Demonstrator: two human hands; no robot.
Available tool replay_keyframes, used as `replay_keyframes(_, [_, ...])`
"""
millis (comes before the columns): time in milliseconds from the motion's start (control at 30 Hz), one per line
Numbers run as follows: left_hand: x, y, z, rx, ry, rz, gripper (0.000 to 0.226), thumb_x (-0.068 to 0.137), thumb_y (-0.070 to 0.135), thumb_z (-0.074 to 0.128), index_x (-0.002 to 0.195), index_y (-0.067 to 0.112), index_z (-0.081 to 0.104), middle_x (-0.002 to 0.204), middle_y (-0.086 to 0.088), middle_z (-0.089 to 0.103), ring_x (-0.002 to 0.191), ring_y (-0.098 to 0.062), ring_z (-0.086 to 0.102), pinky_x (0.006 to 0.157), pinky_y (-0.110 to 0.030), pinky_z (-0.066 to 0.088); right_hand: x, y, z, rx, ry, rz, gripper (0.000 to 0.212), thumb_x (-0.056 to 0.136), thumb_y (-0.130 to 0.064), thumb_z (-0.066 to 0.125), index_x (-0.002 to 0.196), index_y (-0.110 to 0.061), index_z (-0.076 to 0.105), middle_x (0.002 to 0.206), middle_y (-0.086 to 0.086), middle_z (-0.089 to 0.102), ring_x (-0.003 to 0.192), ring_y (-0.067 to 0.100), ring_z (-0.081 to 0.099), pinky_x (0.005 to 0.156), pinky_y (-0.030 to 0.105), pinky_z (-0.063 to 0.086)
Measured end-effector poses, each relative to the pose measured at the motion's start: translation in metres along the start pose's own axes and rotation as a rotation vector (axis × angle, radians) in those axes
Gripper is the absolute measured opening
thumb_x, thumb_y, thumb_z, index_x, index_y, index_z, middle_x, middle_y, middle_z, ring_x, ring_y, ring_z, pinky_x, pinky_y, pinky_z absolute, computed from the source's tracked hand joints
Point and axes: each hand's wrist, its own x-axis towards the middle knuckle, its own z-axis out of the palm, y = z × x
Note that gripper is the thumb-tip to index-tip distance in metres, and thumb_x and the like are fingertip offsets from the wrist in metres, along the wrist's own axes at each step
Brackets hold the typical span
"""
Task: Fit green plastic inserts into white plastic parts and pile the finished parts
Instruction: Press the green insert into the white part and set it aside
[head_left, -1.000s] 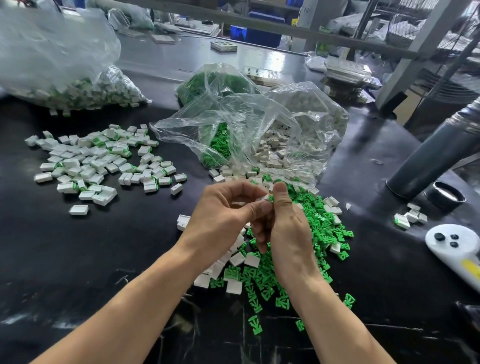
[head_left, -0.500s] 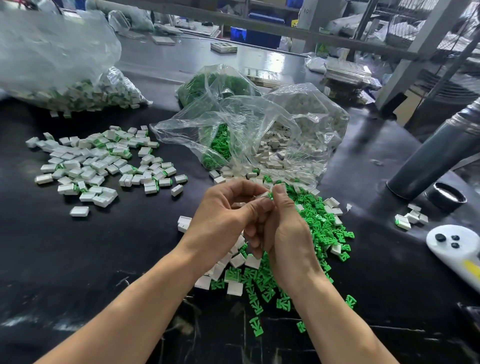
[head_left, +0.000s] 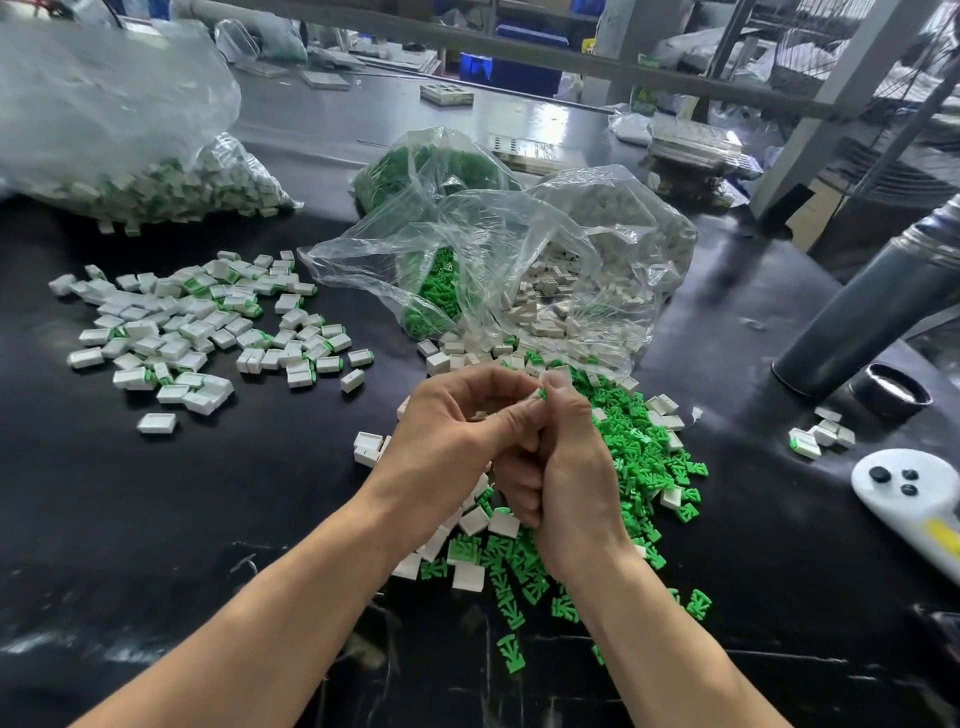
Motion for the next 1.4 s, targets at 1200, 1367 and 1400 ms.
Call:
replay_keyframes(1200, [-0.005,-0.008,0.014,-0.088,0.058,0.071,0.008,0.088,0.019,0.076,0.094,0.014,0.079,0.095,-0.009,0.079,0.089,-0.018,0.075,0.078,-0.027,0.059,0.004,0.007,0.005,-0.414,0.372,-0.271,0.053,0.096,-0.042,0.028,0.078,-0.017,0.070,0.077,0.003,0.074,0.078,0.020,0.071,0.072,0.045,0.057])
replay_keyframes(1367, [-0.005,-0.009,0.012,-0.078,0.060,0.078,0.005,0.090,0.016,0.076,0.093,0.015,0.080,0.094,-0.009,0.079,0.088,-0.018,0.075,0.077,-0.026,0.059,0.005,0.008,0.005,-0.431,0.345,-0.235,0.053,0.093,-0.040,0.028,0.087,-0.007,0.070,0.085,0.013,0.073,0.086,0.036,0.070,0.076,0.057,0.055])
replay_keyframes(1400, [-0.004,-0.009,0.012,-0.083,0.060,0.080,0.005,0.091,0.014,0.076,0.093,0.015,0.080,0.094,-0.009,0.079,0.088,-0.017,0.075,0.076,-0.025,0.058,0.005,0.008,0.005,-0.436,0.341,-0.231,0.054,0.093,-0.040,0.028,0.088,-0.007,0.070,0.086,0.014,0.073,0.087,0.036,0.070,0.077,0.058,0.055])
